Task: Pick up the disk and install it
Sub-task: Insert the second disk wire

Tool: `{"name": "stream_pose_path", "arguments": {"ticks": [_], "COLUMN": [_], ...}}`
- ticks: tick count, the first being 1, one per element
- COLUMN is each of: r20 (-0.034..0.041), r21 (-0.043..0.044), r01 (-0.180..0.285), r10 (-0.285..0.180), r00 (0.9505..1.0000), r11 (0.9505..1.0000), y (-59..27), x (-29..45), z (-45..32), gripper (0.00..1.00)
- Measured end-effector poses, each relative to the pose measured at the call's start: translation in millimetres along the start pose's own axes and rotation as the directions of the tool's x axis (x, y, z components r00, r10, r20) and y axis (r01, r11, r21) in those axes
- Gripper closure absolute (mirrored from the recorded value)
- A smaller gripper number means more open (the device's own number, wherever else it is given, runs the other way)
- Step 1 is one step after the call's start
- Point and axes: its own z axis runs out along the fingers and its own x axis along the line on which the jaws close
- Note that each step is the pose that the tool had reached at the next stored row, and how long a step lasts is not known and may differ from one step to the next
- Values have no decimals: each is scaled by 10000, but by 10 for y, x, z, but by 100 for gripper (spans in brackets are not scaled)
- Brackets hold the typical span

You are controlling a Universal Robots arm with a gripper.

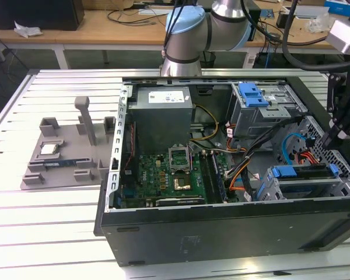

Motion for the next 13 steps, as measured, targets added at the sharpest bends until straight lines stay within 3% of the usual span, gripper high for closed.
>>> {"name": "stream_pose_path", "arguments": {"ticks": [1, 4, 5, 6, 7, 8, 9, 11, 13], "r20": [0, 0, 0, 0, -3, 0, 1, 21, 50], "r21": [0, 0, 0, 0, 1, 0, 0, 7, 14], "r01": [0, 0, 0, 0, 0, 1, 1, 117, 248], "r10": [0, 0, 0, 0, 0, -1, -1, -117, -248], "r00": [10000, 10000, 10000, 10000, 10000, 10000, 10000, 9999, 9997], "r11": [10000, 10000, 10000, 10000, 10000, 10000, 10000, 9999, 9997], "y": [0, 0, 0, 0, 0, 1, 29, 131, 159], "x": [0, 0, 0, 0, -3, -86, -119, -126, -131], "z": [0, -1, -1, -1, -3, -5, -4, 32, 85], "gripper": [89, 71, 71, 64, 64, 64, 64, 64, 64]}}
